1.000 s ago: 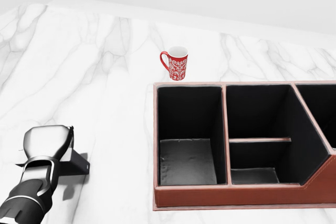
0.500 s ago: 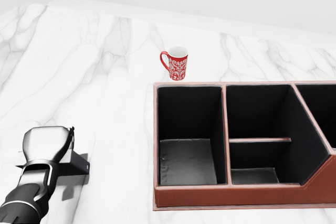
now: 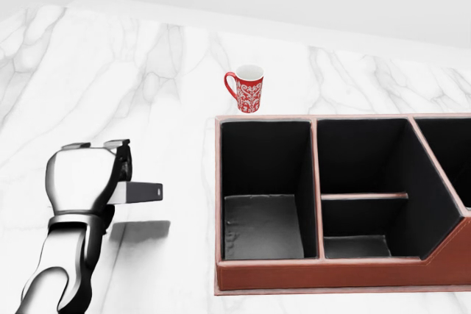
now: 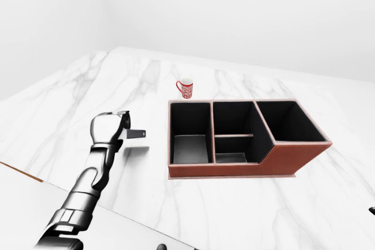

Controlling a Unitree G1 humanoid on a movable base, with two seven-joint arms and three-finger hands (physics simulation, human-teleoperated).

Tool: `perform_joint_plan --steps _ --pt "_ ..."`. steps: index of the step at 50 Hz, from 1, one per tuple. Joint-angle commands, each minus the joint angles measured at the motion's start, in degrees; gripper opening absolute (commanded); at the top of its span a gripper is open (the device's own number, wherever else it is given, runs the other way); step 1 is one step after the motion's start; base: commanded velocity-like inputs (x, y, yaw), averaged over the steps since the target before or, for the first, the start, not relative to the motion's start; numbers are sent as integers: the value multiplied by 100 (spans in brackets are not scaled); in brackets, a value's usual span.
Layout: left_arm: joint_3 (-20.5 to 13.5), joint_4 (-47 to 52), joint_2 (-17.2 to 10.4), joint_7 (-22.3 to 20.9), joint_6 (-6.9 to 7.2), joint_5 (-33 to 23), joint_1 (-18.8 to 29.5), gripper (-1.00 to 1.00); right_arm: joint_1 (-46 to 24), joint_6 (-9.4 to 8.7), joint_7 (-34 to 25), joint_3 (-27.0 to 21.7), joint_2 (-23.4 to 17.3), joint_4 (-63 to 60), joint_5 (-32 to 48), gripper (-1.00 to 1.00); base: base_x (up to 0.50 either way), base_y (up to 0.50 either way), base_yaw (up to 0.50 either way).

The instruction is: Pick up the book and place it in the left compartment of the caddy.

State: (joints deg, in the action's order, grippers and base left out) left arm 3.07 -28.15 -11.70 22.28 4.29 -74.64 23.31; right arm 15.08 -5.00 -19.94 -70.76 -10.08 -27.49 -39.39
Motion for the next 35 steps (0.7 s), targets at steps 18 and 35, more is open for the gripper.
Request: perform_joint_plan --steps 18,35 --pt "-450 3667 393 -1486 71 114 -529 -100 -1 0 -5 12 -4 -1 -10 100 0 0 0" --pt "-426 4841 707 -2156 71 1612 -676 -100 6 0 -33 16 7 23 -5 100 0 0 0"
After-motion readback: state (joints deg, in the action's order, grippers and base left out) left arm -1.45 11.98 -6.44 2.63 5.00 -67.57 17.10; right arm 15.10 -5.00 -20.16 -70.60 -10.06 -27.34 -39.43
